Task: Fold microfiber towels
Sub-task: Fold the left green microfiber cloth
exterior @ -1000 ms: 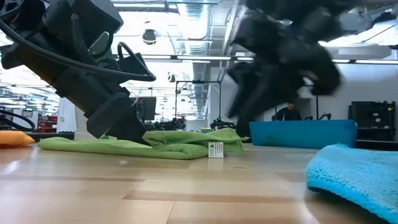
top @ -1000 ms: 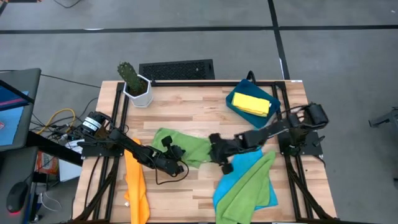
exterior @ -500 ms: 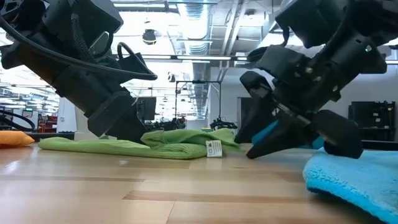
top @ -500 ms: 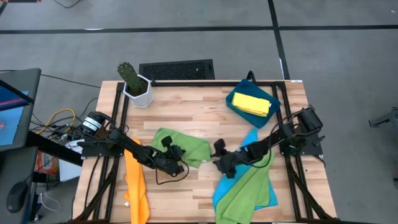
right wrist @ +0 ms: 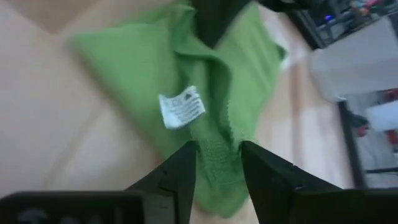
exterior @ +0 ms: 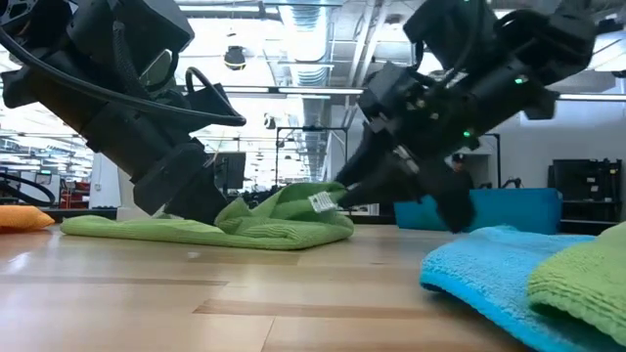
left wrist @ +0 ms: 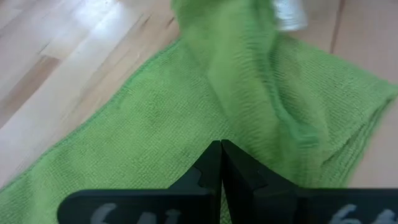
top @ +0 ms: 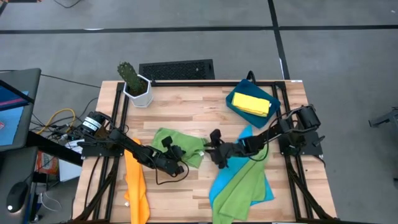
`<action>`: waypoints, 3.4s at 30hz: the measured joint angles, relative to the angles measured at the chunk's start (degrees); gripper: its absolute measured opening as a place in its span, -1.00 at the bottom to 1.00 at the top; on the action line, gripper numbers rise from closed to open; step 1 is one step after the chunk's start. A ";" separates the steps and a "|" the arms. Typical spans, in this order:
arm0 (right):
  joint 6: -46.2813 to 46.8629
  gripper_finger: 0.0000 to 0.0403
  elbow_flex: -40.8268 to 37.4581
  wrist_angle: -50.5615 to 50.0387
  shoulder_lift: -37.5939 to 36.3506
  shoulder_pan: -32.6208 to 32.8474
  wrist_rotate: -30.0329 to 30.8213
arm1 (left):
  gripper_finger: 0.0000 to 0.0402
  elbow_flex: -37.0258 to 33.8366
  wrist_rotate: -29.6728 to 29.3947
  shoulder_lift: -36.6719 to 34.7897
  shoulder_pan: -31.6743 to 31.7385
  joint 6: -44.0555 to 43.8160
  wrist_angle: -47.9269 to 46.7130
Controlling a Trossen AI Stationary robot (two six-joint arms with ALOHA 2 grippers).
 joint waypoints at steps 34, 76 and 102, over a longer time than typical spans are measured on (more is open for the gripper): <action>17.50 -0.31 -1.92 11.94 -0.87 -0.99 -16.53 | -0.98 0.00 1.67 -10.30 -2.42 -9.34 -10.27; 27.00 -0.35 -1.77 15.32 1.68 2.52 -16.25 | -0.99 0.02 9.80 -10.37 -1.49 -8.31 -6.48; 27.03 -0.37 -1.77 13.75 1.73 3.98 -15.26 | -0.23 4.95 5.81 -10.26 -1.51 -4.30 -23.63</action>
